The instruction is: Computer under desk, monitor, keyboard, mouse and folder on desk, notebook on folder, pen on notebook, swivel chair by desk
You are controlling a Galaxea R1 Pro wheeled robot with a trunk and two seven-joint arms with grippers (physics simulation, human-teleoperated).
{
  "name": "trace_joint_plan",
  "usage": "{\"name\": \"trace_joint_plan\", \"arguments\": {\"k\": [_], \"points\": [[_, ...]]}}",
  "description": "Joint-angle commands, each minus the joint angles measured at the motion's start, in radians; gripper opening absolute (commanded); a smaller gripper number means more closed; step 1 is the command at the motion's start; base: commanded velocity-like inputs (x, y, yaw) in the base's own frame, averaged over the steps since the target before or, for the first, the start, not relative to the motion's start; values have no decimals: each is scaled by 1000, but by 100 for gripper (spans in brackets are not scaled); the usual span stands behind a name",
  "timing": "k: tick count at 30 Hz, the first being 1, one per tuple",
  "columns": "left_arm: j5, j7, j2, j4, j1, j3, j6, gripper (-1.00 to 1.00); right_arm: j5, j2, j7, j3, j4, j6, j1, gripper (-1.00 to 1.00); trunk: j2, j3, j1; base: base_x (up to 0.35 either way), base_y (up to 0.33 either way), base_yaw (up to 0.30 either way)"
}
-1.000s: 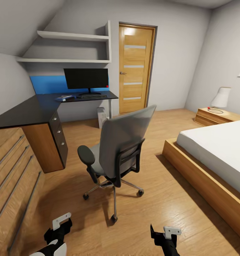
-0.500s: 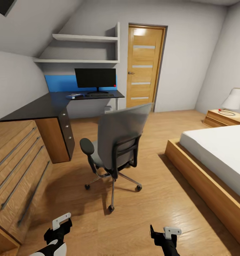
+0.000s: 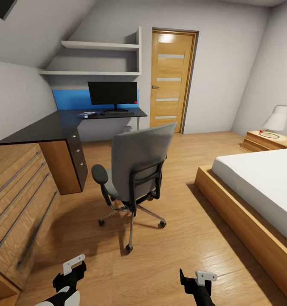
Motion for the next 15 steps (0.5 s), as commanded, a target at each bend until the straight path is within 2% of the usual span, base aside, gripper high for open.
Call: {"name": "trace_joint_plan", "arguments": {"k": [1,4,8,15], "points": [[5,4,0,0,0,-9,-2,100,-1,-1,-9,8,-2,-1,0,100,0,-1,0,0,-1,0],[5,4,0,0,0,-9,-2,100,-1,-1,-9,8,-2,-1,0,100,0,-1,0,0,-1,54],[5,4,0,0,0,-9,-2,100,-1,-1,-9,8,-2,-1,0,100,0,-1,0,0,-47,188],[5,6,0,0,0,-9,-2,100,0,-1,-9,8,-2,-1,0,100,0,-1,0,0,-241,255]]}}
